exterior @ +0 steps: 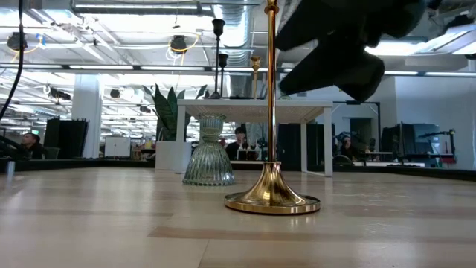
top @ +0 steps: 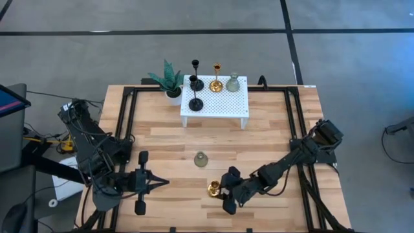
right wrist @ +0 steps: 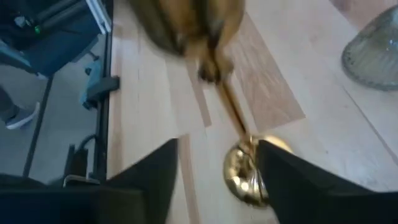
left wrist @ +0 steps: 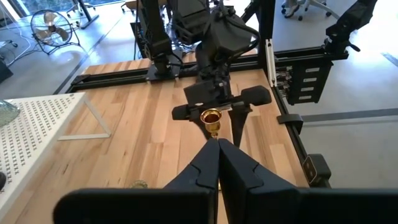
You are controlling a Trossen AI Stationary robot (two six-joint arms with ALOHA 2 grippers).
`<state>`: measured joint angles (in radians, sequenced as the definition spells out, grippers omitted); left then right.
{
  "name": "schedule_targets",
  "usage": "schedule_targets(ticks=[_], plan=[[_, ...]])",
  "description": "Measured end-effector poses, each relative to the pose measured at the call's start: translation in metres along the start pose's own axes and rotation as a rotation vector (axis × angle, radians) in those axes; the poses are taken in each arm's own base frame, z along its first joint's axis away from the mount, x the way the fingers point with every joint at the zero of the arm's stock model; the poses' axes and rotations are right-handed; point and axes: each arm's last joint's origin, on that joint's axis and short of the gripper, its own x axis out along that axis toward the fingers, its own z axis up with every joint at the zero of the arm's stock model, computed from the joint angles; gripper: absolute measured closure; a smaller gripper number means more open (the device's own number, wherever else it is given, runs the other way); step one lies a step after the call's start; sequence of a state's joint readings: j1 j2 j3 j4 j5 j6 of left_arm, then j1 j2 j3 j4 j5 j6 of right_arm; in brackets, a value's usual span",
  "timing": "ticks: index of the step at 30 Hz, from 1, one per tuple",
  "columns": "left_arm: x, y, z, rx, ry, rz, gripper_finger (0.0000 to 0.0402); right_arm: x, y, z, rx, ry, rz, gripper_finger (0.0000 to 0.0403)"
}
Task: Pick & Place candle stick holders
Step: Align the gold candle holder on the shelf with the other gold candle holder
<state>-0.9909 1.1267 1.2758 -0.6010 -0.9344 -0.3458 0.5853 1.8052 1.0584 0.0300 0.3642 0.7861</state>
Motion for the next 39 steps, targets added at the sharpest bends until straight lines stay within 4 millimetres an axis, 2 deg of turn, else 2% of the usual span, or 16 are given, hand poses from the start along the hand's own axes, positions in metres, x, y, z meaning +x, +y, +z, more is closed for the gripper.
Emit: schedule_targets(ticks=[4,9,14,23,24,33,36,39], plan=[[0.000,0.000,0.000,0.000,0.000,0.000,0.0395,0.003,-0.002,0.009,0.032,-0.046,0.020,0.0139],[0.000,0.000,0.000,-0.003,0.000,0.000,0.0397,0.006,-0.007,0.020,0.055,-0.087,0.028,0.0131],[0.000,0.000,0.000,-0.003,0.000,0.000,0.0395,0.007,-0.007,0.023,0.068,-0.109,0.040,0.0183],[0.000,0.000,0.000,-0.003,0.000,-0.001,0.0395,0.007,-0.008,0.026,0.071,-0.118,0.040,0.0376],[0.000,0.000,0.000,-0.003,0.000,-0.001,0.0395,0.007,-0.007,0.025,0.062,-0.113,0.048,0.0388],[0.000,0.000,0.000,-0.003,0.000,-0.001,0.0395,0.001,0.000,0.032,0.023,-0.045,0.036,0.0394],[0.000,0.000,0.000,-0.003,0.000,-0.001,0.0397,-0.008,0.004,0.044,0.018,-0.028,0.031,0.0396],[0.000,0.000,0.000,-0.003,0.000,-0.001,0.0396,-0.027,0.009,0.058,-0.042,-0.032,0.027,0.0397]])
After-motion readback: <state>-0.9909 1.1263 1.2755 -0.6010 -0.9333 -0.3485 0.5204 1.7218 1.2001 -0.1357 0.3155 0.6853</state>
